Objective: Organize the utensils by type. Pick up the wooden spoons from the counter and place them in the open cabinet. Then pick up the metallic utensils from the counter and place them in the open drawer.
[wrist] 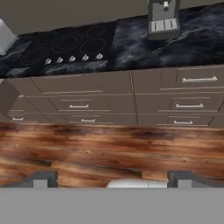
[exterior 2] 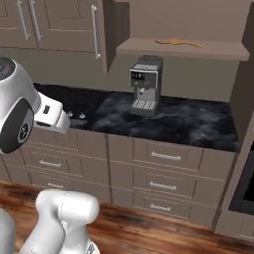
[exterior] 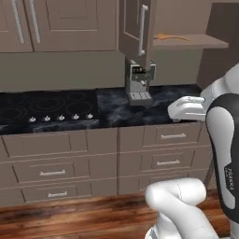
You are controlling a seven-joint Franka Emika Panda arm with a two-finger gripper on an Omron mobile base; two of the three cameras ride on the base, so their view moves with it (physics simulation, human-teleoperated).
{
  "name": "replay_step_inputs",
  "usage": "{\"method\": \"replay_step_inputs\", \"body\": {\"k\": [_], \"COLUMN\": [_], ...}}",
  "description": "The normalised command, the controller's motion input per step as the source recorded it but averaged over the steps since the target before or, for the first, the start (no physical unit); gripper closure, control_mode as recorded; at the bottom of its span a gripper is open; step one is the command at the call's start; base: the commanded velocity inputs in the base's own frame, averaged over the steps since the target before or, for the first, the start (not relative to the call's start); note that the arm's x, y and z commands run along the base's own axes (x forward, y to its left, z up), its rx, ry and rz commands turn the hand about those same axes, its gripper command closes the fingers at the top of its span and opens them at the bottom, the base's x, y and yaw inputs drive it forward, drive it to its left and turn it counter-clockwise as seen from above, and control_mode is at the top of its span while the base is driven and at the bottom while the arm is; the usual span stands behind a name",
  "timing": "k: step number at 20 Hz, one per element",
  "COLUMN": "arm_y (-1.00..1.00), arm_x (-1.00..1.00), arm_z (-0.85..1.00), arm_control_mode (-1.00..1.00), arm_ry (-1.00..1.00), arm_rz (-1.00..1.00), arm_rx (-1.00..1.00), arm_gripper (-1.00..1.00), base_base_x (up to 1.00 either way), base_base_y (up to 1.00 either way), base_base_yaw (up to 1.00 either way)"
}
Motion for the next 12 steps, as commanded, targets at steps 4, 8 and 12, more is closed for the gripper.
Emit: {"method": "replay_step_inputs", "body": {"k": [4,8,12], "arm_y": [0.00,0.00,0.00], "arm_x": [0.00,0.00,0.00], "arm_z": [0.00,0.00,0.00], "arm_control_mode": [1.00,1.00,1.00], "arm_ry": [0.00,0.00,0.00], "arm_rz": [0.00,0.00,0.00], "arm_rx": [0.00,0.00,0.00], "arm_gripper": [-1.00,-1.00,-1.00], "base_base_x": [-0.18,-0.06,0.00], "base_base_y": [1.00,1.00,0.98], "base_base_yaw": [0.57,0.67,0.67]}}
